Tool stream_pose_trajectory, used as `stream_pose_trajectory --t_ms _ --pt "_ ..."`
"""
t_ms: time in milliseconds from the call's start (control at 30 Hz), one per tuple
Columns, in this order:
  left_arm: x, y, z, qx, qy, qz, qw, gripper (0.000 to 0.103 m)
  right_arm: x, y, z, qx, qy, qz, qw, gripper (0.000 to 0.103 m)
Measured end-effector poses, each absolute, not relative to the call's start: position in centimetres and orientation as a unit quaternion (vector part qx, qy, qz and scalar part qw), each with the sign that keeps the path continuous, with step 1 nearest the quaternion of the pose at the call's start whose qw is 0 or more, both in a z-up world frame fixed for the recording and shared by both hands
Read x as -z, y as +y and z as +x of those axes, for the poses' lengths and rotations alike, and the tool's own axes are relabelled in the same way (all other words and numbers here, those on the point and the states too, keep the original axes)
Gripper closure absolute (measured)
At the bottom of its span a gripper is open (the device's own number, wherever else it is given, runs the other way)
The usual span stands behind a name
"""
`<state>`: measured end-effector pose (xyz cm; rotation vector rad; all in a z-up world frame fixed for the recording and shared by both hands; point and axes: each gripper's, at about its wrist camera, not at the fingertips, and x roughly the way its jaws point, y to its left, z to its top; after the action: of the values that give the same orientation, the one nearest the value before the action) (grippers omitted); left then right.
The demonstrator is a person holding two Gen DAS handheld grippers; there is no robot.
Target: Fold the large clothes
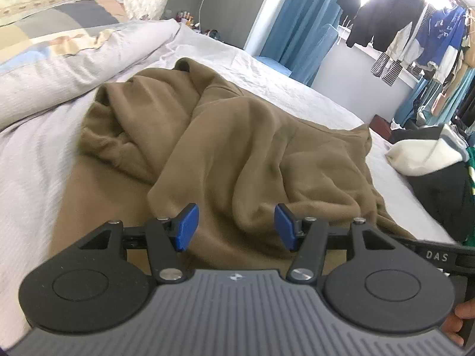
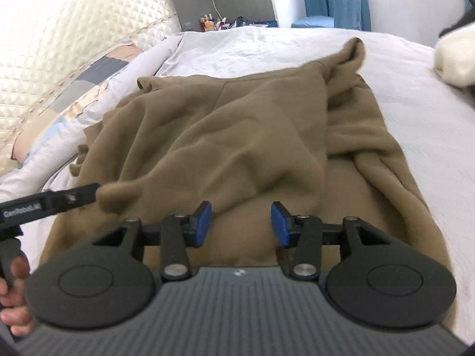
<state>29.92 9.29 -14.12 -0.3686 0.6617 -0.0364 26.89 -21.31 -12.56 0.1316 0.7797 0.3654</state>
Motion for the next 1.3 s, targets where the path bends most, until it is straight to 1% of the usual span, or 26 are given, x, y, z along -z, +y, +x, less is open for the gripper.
stream_pose_trajectory --t_ms 133,300,467,567,733,767,800,833,867,900,967,1133,1300 --pt "13.1 9.5 27.0 0.016 0.323 -0.194 0.926 0.041 11.3 -22.8 24.8 -0.173 0.395 0.073 0.899 0.056" --pt "14.3 9.0 24.0 0.013 0.352 -0.185 0.917 0.041 9.8 -24.7 22.2 -0.160 0.417 0.030 0.894 0.056" --pt "14.9 9.0 22.4 0.018 0.378 -0.206 0.903 0.041 10.4 -28.5 21.2 -0.138 0.479 0.062 0.865 0.056" --pt "14.7 9.6 21.8 0.015 0.394 -0.216 0.893 0.041 11.2 -31.0 21.3 -0.130 0.511 0.108 0.843 0.056" --pt "13.6 12.5 20.3 -0.034 0.429 -0.230 0.873 0.041 10.9 -31.5 20.9 -0.134 0.507 0.100 0.846 0.056" --pt "13.3 13.3 20.1 -0.040 0.431 -0.236 0.870 0.041 10.7 -31.6 20.7 -0.137 0.503 0.094 0.848 0.053" --pt "13.0 13.9 19.7 -0.048 0.432 -0.242 0.868 0.041 10.4 -31.6 20.4 -0.141 0.497 0.085 0.852 0.047" --pt "12.8 14.6 19.4 -0.057 0.433 -0.247 0.865 0.041 10.1 -31.7 20.1 -0.138 0.487 0.077 0.859 0.027" --pt "12.6 15.3 19.1 -0.065 0.435 -0.251 0.862 0.041 9.8 -32.0 19.9 -0.133 0.478 0.075 0.865 0.016" --pt "12.5 15.9 18.9 -0.075 0.438 -0.253 0.859 0.041 9.5 -32.4 19.7 -0.133 0.466 0.079 0.871 0.019" --pt "12.6 16.6 18.8 -0.092 0.443 -0.249 0.856 0.041 9.6 -33.2 20.1 -0.131 0.465 0.088 0.871 0.019" --pt "13.7 17.8 19.0 -0.132 0.448 -0.247 0.849 0.041 11.3 -35.7 22.0 -0.103 0.507 0.167 0.840 0.019" --pt "16.0 18.4 20.0 -0.138 0.465 -0.289 0.825 0.041 13.9 -36.8 23.8 -0.076 0.538 0.232 0.807 0.019"
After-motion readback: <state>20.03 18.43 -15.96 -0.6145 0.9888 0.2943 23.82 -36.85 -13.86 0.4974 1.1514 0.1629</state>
